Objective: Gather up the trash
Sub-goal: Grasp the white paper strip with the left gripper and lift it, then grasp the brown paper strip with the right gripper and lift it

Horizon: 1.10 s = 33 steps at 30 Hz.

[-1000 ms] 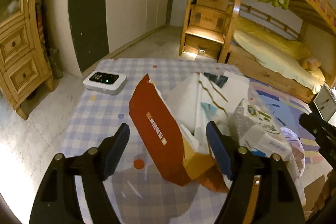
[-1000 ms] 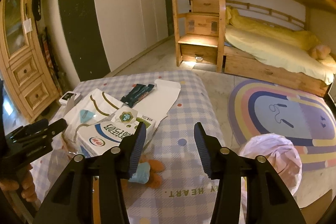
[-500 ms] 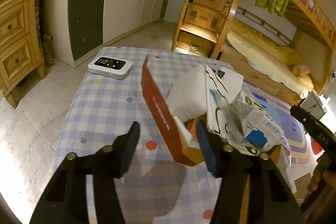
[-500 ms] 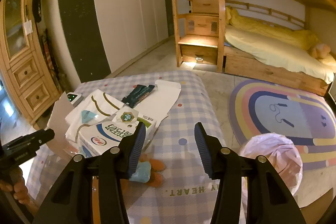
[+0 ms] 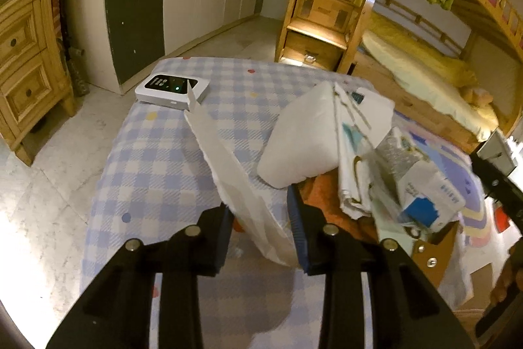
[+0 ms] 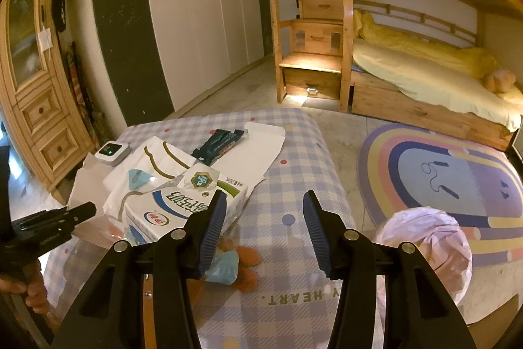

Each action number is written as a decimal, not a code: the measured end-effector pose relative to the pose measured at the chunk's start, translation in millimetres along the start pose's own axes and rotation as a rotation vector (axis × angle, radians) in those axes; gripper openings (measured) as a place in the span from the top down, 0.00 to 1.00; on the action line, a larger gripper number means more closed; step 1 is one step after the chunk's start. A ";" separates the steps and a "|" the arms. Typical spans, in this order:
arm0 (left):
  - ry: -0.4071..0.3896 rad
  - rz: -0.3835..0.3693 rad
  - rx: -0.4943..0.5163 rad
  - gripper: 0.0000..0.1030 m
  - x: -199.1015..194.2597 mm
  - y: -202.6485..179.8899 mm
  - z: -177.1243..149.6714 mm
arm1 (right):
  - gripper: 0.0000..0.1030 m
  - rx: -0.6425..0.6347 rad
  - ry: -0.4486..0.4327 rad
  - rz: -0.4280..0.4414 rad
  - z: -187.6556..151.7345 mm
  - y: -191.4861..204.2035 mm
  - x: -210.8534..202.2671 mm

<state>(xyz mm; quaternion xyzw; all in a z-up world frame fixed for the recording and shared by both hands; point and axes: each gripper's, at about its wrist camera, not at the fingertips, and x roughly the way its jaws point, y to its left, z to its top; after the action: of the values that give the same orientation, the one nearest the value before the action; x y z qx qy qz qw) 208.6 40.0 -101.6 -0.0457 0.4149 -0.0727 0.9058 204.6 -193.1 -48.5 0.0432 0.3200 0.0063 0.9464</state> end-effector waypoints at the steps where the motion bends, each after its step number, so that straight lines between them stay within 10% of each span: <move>1: 0.007 0.011 0.005 0.81 2.4 0.2 -0.5 | 0.51 0.000 0.000 -0.002 0.1 -0.1 -0.1; 7: -0.065 0.046 0.021 1.00 -15.9 6.9 -0.6 | 0.49 0.006 -0.001 0.003 -1.0 -0.4 -0.4; 33: -0.159 -0.016 0.072 1.00 -80.1 7.1 -71.3 | 0.43 -0.061 0.101 0.124 -97.3 63.4 -40.7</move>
<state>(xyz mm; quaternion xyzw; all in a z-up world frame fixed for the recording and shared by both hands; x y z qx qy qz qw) 103.5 59.0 -89.4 -0.0219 0.3383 -0.0909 0.9364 114.2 -124.0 -95.4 0.0338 0.3639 0.0771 0.9276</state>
